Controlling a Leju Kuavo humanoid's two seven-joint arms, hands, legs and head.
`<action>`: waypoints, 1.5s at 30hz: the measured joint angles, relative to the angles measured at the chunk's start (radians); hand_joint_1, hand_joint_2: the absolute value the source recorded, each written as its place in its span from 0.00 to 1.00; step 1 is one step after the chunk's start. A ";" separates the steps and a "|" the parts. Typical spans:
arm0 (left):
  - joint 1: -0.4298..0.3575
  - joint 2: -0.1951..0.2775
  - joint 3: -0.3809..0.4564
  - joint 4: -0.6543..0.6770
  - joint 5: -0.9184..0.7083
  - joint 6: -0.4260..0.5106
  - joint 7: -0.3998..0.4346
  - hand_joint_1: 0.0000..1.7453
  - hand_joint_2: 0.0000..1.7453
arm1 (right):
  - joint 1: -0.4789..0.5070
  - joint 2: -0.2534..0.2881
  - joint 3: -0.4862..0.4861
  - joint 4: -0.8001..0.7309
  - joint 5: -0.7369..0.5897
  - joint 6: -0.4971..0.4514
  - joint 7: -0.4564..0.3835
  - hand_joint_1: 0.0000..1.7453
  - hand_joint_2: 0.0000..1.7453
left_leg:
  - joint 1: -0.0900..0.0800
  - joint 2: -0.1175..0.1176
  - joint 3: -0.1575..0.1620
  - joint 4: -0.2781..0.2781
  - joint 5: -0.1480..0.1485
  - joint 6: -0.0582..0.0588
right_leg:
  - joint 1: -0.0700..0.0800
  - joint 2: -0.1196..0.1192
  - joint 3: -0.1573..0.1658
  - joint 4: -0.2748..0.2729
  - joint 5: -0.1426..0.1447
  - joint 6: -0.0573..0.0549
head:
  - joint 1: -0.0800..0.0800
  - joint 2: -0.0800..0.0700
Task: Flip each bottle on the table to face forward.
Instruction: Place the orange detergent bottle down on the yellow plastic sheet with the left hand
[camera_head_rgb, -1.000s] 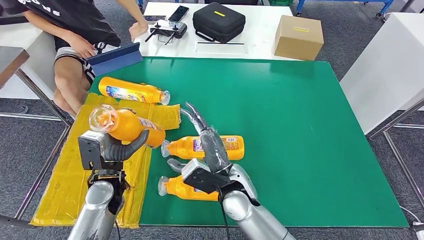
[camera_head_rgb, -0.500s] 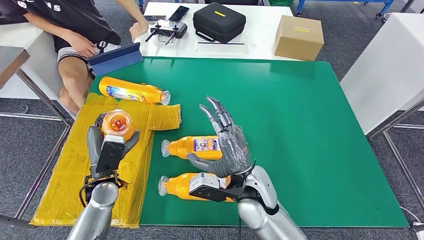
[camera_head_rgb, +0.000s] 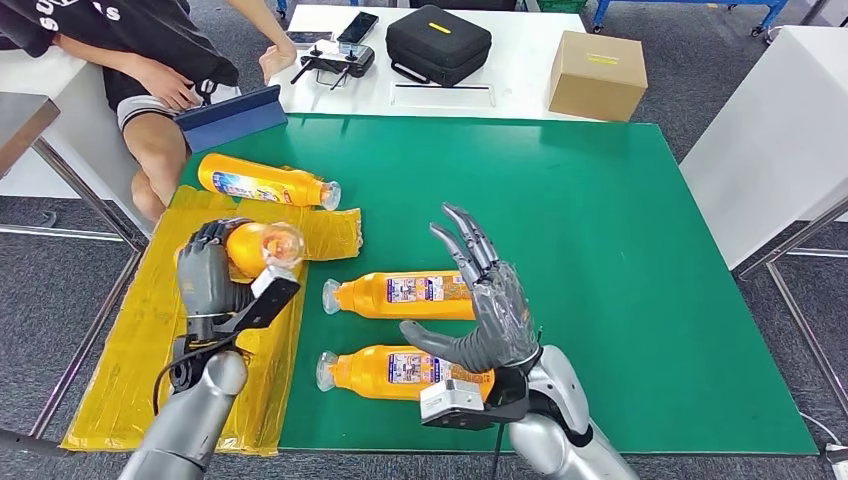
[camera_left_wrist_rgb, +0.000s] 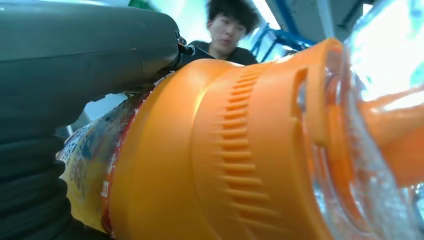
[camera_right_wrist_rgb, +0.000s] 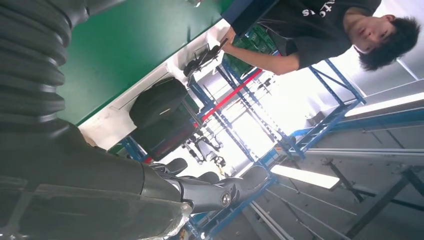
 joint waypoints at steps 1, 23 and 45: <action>-0.027 0.000 0.000 0.036 -0.043 0.003 0.020 1.00 1.00 | -0.001 -0.004 0.000 -0.001 -0.009 0.000 -0.002 0.00 1.00 | 0.000 0.000 0.000 0.000 0.000 0.000 | 0.000 0.000 0.000 0.000 0.000 0.000 | 0.000 0.000; -0.452 0.021 -0.066 0.568 -0.501 0.008 0.322 1.00 1.00 | -0.041 -0.046 0.025 0.000 -0.038 0.002 -0.004 0.00 1.00 | 0.000 0.000 -0.001 0.000 0.001 0.000 | 0.000 0.000 0.001 0.001 0.001 0.000 | 0.000 0.000; -0.468 0.047 -0.102 0.681 -0.510 -0.108 0.386 0.00 1.00 | -0.071 -0.062 0.044 0.037 0.023 0.012 0.055 0.00 1.00 | 0.000 0.000 -0.001 0.000 0.001 0.000 | 0.000 0.000 0.001 0.001 0.001 0.000 | 0.000 0.000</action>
